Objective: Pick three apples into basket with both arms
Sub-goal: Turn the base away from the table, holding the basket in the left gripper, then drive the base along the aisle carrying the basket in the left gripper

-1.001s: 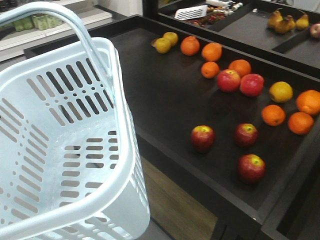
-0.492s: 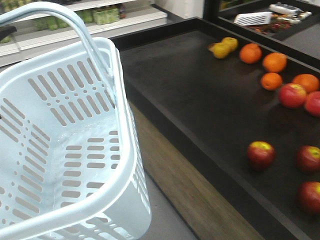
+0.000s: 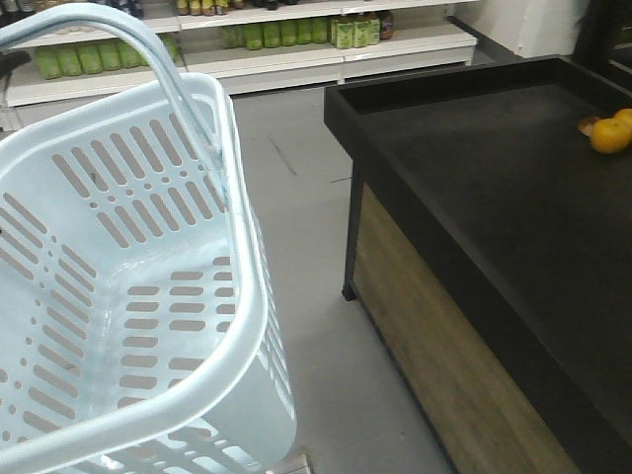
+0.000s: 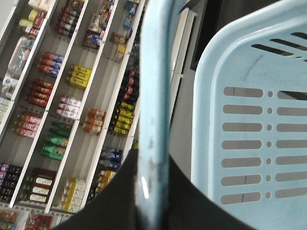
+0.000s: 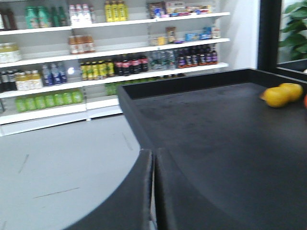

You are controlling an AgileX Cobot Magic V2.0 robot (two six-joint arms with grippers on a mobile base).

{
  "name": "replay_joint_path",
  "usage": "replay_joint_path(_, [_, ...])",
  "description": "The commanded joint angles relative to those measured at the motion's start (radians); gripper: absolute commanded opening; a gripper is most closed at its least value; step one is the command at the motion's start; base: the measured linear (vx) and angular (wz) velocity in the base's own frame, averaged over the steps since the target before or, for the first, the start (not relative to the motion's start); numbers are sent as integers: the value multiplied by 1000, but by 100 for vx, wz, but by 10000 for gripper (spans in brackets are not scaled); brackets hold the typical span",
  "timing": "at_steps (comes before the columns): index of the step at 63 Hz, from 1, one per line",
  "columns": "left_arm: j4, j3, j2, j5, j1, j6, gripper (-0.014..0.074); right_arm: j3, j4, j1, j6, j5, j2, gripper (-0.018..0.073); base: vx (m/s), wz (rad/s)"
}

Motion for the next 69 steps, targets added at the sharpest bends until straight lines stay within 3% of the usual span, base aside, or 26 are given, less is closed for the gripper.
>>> replay_joint_path(1, [32, -30, -15, -65, -3, -23, -6, 13, -3, -3, -10, -69, -3, -9, 9, 46])
replay_joint_path(69, [32, -30, -15, -65, -3, -23, -6, 13, -3, -3, -10, -69, -3, -9, 6, 24])
